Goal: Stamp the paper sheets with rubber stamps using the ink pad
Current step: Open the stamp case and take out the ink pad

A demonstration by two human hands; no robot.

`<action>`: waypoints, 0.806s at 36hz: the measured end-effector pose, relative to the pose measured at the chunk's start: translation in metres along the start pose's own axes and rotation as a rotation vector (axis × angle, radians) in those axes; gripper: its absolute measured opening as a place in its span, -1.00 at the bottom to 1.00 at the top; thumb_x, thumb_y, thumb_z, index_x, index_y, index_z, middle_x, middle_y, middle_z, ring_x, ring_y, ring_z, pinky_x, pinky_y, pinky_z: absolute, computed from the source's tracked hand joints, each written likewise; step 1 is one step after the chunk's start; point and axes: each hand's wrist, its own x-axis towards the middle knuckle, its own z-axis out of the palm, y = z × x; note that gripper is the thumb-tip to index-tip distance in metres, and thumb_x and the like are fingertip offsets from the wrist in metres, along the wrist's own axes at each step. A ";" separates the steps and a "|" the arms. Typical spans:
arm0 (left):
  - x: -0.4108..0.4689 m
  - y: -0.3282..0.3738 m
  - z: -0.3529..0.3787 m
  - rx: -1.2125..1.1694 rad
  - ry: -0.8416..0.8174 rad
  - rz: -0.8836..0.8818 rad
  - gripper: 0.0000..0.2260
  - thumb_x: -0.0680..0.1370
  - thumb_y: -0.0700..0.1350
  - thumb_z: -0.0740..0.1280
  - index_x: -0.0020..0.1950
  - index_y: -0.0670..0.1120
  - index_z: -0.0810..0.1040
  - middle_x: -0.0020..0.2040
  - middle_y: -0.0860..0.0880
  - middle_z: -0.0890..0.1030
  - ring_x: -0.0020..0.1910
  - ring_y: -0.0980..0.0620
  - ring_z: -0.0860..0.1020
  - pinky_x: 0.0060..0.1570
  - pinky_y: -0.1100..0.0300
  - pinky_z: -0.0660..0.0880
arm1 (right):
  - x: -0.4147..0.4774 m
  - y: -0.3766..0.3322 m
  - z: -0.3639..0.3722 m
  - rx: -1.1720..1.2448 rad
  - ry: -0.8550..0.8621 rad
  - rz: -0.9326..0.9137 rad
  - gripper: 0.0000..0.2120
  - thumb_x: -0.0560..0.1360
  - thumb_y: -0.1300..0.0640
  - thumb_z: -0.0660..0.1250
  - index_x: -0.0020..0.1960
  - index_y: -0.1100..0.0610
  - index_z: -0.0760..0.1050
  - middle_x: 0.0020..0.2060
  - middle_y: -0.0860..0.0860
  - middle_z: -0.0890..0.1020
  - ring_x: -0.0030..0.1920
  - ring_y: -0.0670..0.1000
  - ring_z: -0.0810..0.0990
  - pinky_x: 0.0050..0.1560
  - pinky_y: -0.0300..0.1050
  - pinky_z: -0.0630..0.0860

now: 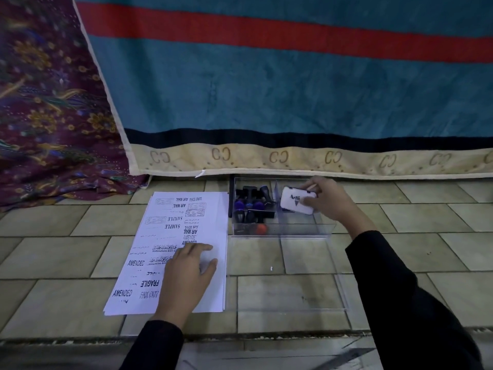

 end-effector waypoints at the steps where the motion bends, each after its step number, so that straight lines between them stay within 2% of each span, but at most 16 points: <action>1: 0.001 0.001 -0.001 -0.032 -0.001 0.020 -0.74 0.50 0.00 0.37 0.18 0.04 0.54 0.09 0.11 0.54 0.06 0.07 0.47 0.07 0.08 0.44 | -0.006 -0.005 0.000 0.115 0.008 -0.008 -0.78 0.41 0.28 0.42 0.02 0.14 0.51 -0.22 0.07 0.56 -0.23 0.02 0.51 -0.28 -0.16 0.48; 4: 0.003 0.004 -0.002 -0.139 -0.038 0.075 -0.65 0.49 0.07 0.36 0.26 0.11 0.46 0.14 0.20 0.48 0.15 0.17 0.40 0.11 0.12 0.44 | -0.028 -0.019 0.009 0.318 -0.089 -0.049 -0.75 0.41 0.30 0.42 0.05 0.12 0.50 -0.12 0.10 0.63 -0.15 0.06 0.59 -0.17 -0.06 0.57; 7: 0.004 0.010 -0.003 -0.161 -0.077 0.181 -0.52 0.42 0.24 0.31 0.31 0.15 0.38 0.18 0.25 0.43 0.20 0.24 0.35 0.15 0.17 0.37 | -0.047 -0.025 0.032 0.260 -0.284 -0.058 -0.78 0.43 0.23 0.41 0.03 0.06 0.48 -0.07 0.01 0.63 -0.09 -0.01 0.63 -0.19 -0.15 0.59; 11: 0.008 0.015 -0.001 -0.132 -0.141 0.242 -0.35 0.33 0.35 0.32 0.37 0.18 0.31 0.26 0.27 0.35 0.29 0.26 0.26 0.27 0.22 0.25 | -0.058 -0.020 0.070 0.210 -0.391 -0.087 -0.82 0.43 0.24 0.42 -0.02 0.10 0.47 -0.10 0.03 0.63 -0.19 -0.10 0.57 -0.27 -0.29 0.48; 14: 0.012 0.015 0.004 -0.075 -0.182 0.263 -0.28 0.29 0.39 0.33 0.39 0.18 0.30 0.32 0.25 0.32 0.33 0.26 0.22 0.32 0.21 0.21 | -0.060 -0.014 0.087 0.228 -0.413 -0.080 -0.81 0.43 0.25 0.42 -0.02 0.11 0.47 -0.14 0.05 0.61 -0.37 -0.28 0.48 -0.37 -0.42 0.35; 16: 0.014 0.016 0.006 -0.042 -0.202 0.272 -0.25 0.27 0.41 0.32 0.41 0.17 0.29 0.33 0.24 0.30 0.35 0.25 0.19 0.32 0.24 0.16 | -0.060 -0.012 0.094 0.226 -0.421 -0.072 -0.82 0.44 0.26 0.41 -0.03 0.11 0.46 -0.25 0.01 0.57 -0.47 -0.29 0.42 -0.43 -0.42 0.30; 18: 0.016 0.016 0.007 -0.018 -0.217 0.284 -0.24 0.28 0.41 0.31 0.42 0.16 0.28 0.35 0.23 0.28 0.38 0.24 0.16 0.33 0.24 0.13 | -0.061 -0.012 0.098 0.201 -0.415 -0.074 -0.83 0.45 0.25 0.39 -0.03 0.09 0.45 -0.27 0.03 0.57 -0.47 -0.25 0.40 -0.42 -0.38 0.31; 21: 0.020 0.014 0.011 0.020 -0.232 0.299 -0.28 0.31 0.36 0.33 0.42 0.15 0.29 0.39 0.20 0.27 0.42 0.21 0.11 0.36 0.18 0.11 | -0.062 -0.010 0.102 0.075 -0.373 -0.110 -0.84 0.47 0.18 0.37 0.01 0.03 0.46 -0.13 0.05 0.61 -0.30 -0.15 0.48 -0.32 -0.32 0.40; 24: 0.022 0.009 0.016 0.018 -0.234 0.289 -0.34 0.32 0.36 0.32 0.36 0.16 0.35 0.39 0.18 0.29 0.44 0.18 0.10 0.40 0.10 0.13 | -0.064 -0.005 0.107 -0.062 -0.334 -0.188 -0.85 0.49 0.14 0.34 0.06 0.04 0.49 -0.02 -0.02 0.55 -0.12 -0.07 0.50 -0.22 -0.39 0.36; 27: 0.021 0.005 0.021 0.010 -0.217 0.273 -0.37 0.30 0.40 0.26 0.29 0.16 0.42 0.38 0.19 0.31 0.45 0.19 0.09 0.40 0.11 0.11 | -0.070 -0.004 0.111 -0.120 -0.298 -0.244 -0.78 0.51 0.10 0.31 0.15 0.05 0.50 0.05 -0.05 0.43 0.13 -0.06 0.38 0.03 -0.36 0.29; 29: 0.020 0.002 0.024 0.002 -0.212 0.264 -0.38 0.30 0.41 0.25 0.28 0.16 0.43 0.37 0.20 0.32 0.45 0.20 0.09 0.41 0.10 0.11 | -0.075 -0.005 0.111 -0.161 -0.301 -0.246 -0.65 0.48 0.03 0.35 0.25 0.04 0.47 0.12 -0.02 0.40 0.21 -0.06 0.28 0.15 -0.31 0.21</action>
